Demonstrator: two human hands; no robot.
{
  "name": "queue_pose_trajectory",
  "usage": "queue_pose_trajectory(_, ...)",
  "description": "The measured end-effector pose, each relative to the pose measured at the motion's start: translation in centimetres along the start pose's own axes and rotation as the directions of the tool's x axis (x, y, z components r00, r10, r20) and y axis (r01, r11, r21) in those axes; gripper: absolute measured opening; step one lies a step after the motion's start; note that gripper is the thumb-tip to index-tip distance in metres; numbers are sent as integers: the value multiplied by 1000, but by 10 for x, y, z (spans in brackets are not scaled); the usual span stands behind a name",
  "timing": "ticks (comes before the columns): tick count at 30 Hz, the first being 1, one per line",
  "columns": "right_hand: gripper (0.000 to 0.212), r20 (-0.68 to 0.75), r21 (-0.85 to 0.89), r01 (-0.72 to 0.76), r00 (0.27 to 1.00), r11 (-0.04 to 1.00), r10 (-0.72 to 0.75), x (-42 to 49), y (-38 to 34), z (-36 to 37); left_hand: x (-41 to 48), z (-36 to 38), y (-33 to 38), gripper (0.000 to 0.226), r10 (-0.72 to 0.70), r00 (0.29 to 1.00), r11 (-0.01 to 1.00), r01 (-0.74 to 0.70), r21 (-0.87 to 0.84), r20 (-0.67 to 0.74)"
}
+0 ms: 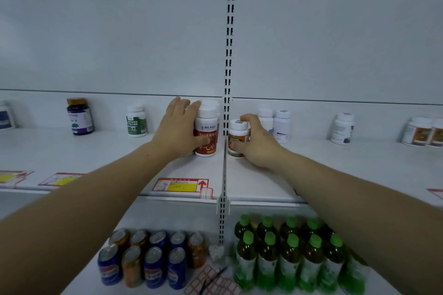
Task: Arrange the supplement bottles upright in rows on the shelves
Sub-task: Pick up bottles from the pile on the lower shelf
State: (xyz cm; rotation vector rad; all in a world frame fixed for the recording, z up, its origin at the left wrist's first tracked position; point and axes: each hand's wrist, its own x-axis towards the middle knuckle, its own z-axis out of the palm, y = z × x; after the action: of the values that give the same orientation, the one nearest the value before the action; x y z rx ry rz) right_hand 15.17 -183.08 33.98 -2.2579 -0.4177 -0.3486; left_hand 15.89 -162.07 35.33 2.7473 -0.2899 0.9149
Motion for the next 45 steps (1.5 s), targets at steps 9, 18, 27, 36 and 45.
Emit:
queue_pose_trajectory(9,51,-151,83,-71,985,994,83,-13,1,-33,2,-27,37,81,192,980,981,-191,19,-48)
queue_pose_trajectory(18,49,-274,157,-144,944,977,183,-62,53,-137,-7,16,183,79,231,893,865,-7,-502,386)
queue_pose_trajectory(27,49,-248,91,-218,940,972,234,-115,193,-298,22,94,392,78,249,799,878,53,-476,547)
queue_pose_trajectory(36,53,-117,-32,-210,972,977,205,-113,290,-384,37,151,487,80,138,718,989,-69,-127,682)
queue_pose_trajectory(45,55,-47,-256,-80,996,963,70,-67,314,-379,38,153,486,79,96,677,995,-78,-58,729)
